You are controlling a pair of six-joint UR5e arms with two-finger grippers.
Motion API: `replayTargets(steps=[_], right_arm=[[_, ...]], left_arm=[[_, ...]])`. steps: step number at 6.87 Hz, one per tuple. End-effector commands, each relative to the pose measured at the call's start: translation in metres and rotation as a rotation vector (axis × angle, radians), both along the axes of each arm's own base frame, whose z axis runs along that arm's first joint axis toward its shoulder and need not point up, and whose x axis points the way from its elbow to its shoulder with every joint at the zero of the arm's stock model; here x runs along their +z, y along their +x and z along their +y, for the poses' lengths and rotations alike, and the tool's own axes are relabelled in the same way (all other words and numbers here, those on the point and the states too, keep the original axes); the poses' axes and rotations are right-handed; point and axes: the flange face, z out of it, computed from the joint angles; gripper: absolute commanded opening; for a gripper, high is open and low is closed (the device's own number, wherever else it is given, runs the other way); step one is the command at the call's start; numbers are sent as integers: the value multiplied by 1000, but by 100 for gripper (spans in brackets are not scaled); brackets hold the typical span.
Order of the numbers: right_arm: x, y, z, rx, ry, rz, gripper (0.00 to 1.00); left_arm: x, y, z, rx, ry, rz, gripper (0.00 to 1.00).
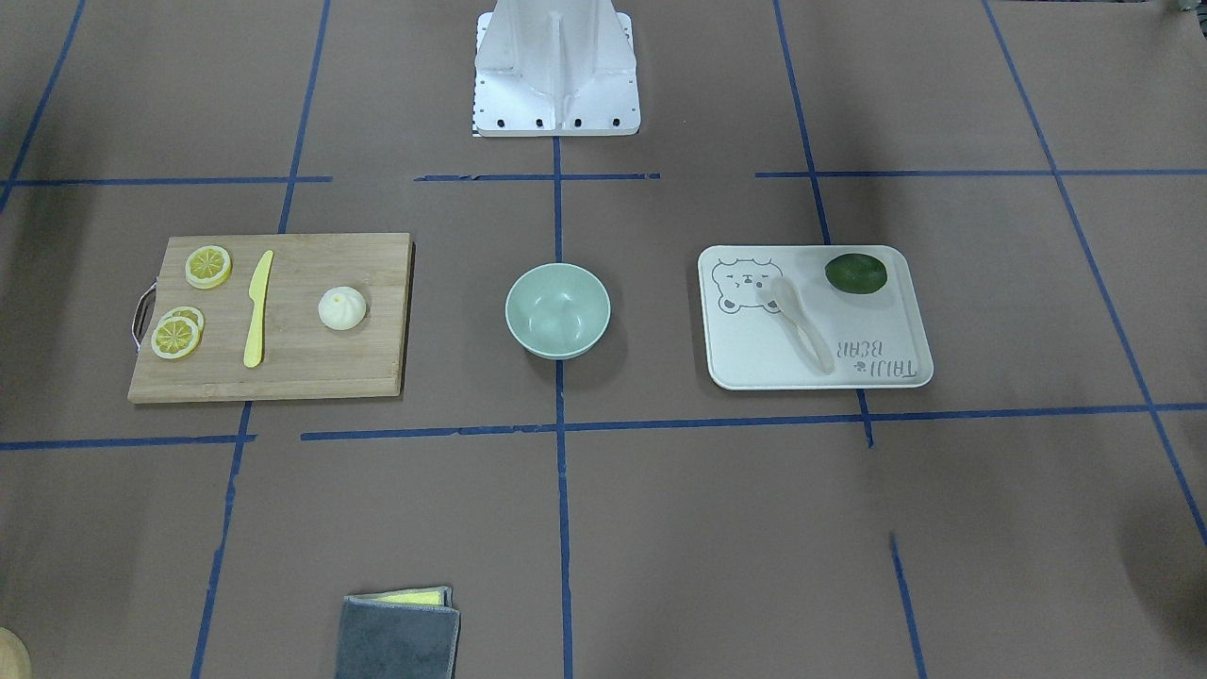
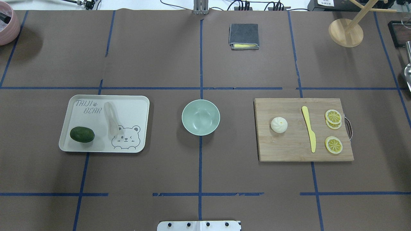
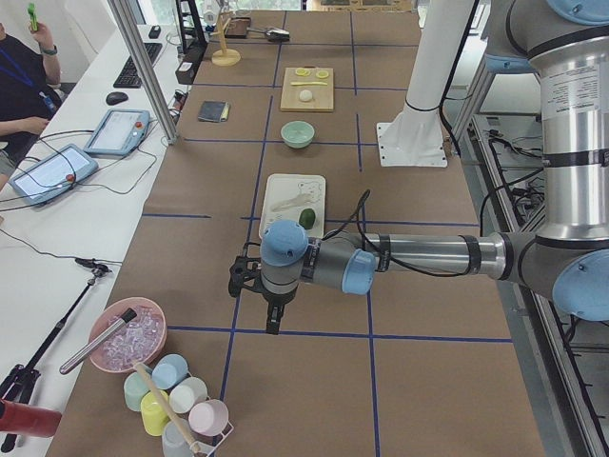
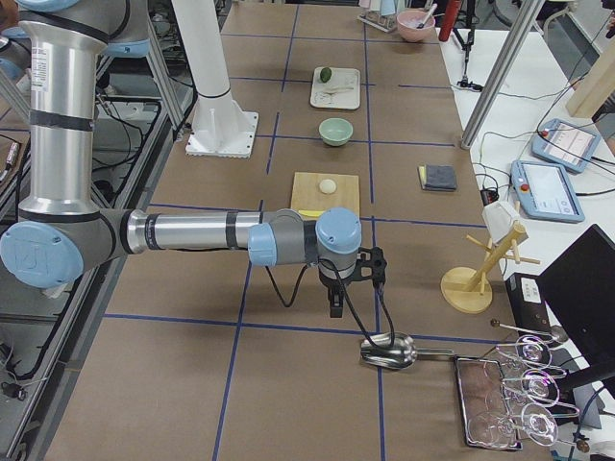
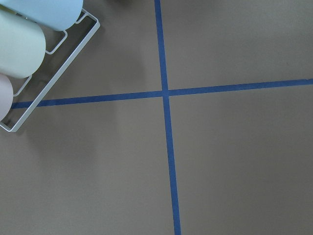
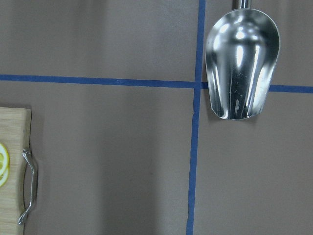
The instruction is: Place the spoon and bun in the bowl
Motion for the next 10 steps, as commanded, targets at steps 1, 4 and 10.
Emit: replayTargets(steps=[1,4,10], right_arm=[[-2,0,-1,6,0,0,100],[-17,0,-8,10,31,-6,100],[-46,-34,-42,58,43,-45,100]], left_arm=[[0,0,1,0,7,2,100],[-59,5,-35,1,124,7,100],[-225,161,-42,-78,51,206,99]])
